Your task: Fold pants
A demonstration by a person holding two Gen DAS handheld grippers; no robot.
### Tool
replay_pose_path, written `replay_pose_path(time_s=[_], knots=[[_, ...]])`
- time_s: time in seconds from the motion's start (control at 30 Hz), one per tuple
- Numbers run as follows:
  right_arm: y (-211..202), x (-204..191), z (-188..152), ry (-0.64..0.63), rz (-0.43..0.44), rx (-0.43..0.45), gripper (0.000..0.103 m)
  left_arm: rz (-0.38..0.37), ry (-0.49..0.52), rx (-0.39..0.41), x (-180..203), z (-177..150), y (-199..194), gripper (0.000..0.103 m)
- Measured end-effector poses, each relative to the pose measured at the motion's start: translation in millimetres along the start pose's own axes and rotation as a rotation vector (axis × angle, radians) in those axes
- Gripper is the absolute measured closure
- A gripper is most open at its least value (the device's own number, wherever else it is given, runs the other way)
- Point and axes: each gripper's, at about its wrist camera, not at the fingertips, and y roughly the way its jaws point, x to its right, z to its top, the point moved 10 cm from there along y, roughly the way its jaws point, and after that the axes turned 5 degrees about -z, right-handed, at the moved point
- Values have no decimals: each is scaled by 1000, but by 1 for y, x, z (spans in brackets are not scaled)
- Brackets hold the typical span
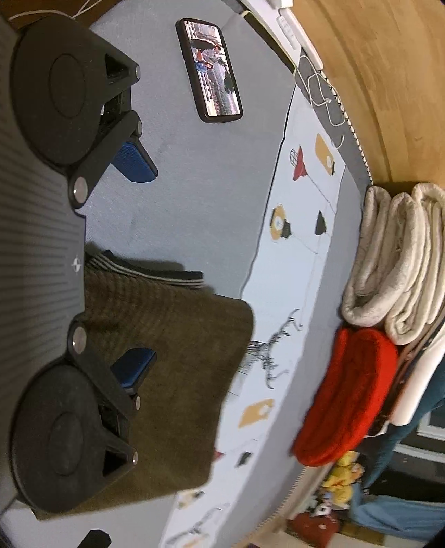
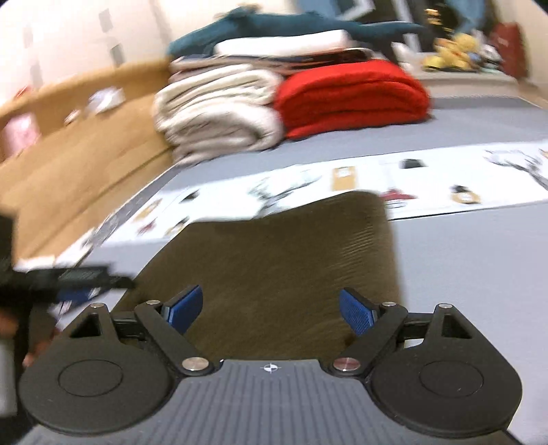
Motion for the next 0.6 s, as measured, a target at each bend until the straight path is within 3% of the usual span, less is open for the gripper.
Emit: replay_pose_path(time_s=[0.07, 0.3, 0.5, 0.6], knots=[[0, 19, 7, 35, -19, -21, 15, -28, -33, -13, 0, 5, -1, 0], [14, 67, 14, 92, -15, -120, 11, -7, -64, -94, -8, 27, 20, 0], [59, 77, -12, 191, 25, -294, 11, -56, -35, -240, 1, 17, 68, 0], [77, 70, -20, 172, 41, -336, 11, -80, -64, -250, 2, 14, 80, 0]])
